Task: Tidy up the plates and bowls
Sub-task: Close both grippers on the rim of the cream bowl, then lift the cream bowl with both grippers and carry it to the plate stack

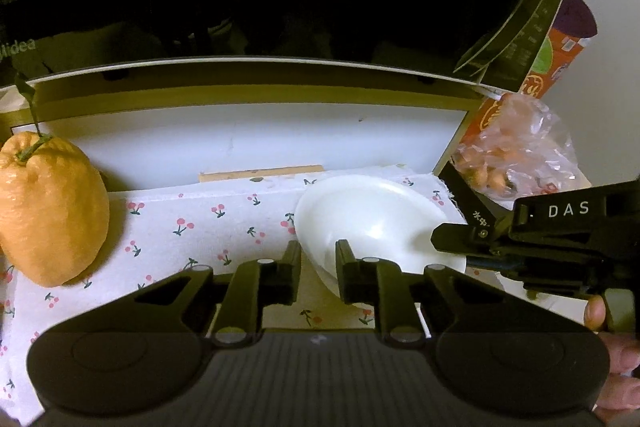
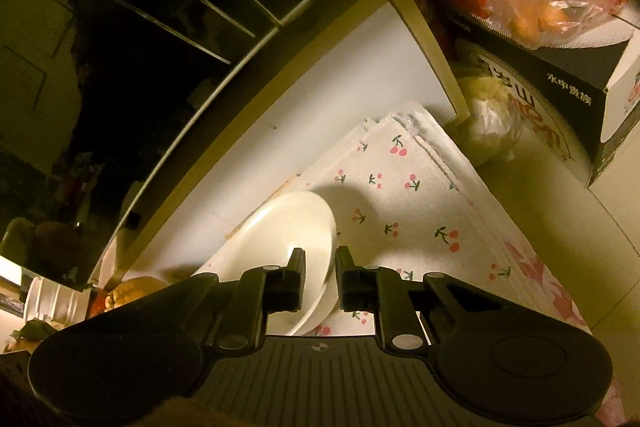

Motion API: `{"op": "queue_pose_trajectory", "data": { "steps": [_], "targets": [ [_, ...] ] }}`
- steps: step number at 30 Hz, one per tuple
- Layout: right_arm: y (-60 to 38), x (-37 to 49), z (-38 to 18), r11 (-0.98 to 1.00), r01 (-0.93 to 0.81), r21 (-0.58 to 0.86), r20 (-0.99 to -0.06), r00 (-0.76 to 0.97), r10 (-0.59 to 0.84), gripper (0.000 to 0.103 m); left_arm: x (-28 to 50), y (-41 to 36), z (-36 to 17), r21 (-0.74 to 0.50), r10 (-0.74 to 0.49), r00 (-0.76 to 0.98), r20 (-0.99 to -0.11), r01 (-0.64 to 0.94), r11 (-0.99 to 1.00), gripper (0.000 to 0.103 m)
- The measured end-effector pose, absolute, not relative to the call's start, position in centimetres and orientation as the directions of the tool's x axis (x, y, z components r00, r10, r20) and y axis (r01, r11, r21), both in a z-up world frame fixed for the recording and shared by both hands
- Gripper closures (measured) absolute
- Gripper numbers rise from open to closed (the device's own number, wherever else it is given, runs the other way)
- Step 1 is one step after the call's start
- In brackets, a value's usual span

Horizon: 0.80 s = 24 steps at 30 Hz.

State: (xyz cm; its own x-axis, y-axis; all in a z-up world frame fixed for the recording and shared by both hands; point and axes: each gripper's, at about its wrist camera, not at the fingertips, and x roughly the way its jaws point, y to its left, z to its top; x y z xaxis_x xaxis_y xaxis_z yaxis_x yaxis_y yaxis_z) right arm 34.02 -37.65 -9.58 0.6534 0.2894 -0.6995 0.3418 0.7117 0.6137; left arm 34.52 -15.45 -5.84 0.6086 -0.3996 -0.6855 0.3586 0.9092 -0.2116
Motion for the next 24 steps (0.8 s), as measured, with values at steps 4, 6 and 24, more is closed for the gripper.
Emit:
{"op": "queue_pose_trajectory", "data": {
  "steps": [4, 6, 24],
  "targets": [
    [-37.4, 33.4, -8.6, 0.716, 0.336, 0.611, -0.697, 0.658, 0.286, 0.087, 33.8, -15.3, -4.9, -0.206, -0.397, 0.614, -0.682, 0.360, 0.910, 0.087],
    [-37.3, 33.0, -8.0, 0.718, 0.335, 0.611, -0.695, 0.660, 0.283, 0.087, 33.3, -15.4, -4.4, -0.199, -0.395, 0.615, -0.683, 0.363, 0.910, 0.087],
    [-35.7, 27.0, -1.3, 0.726, 0.310, 0.613, -0.670, 0.692, 0.270, 0.087, 27.2, -14.5, 1.2, -0.182, -0.395, 0.634, -0.664, 0.375, 0.909, 0.087]
  ]
}}
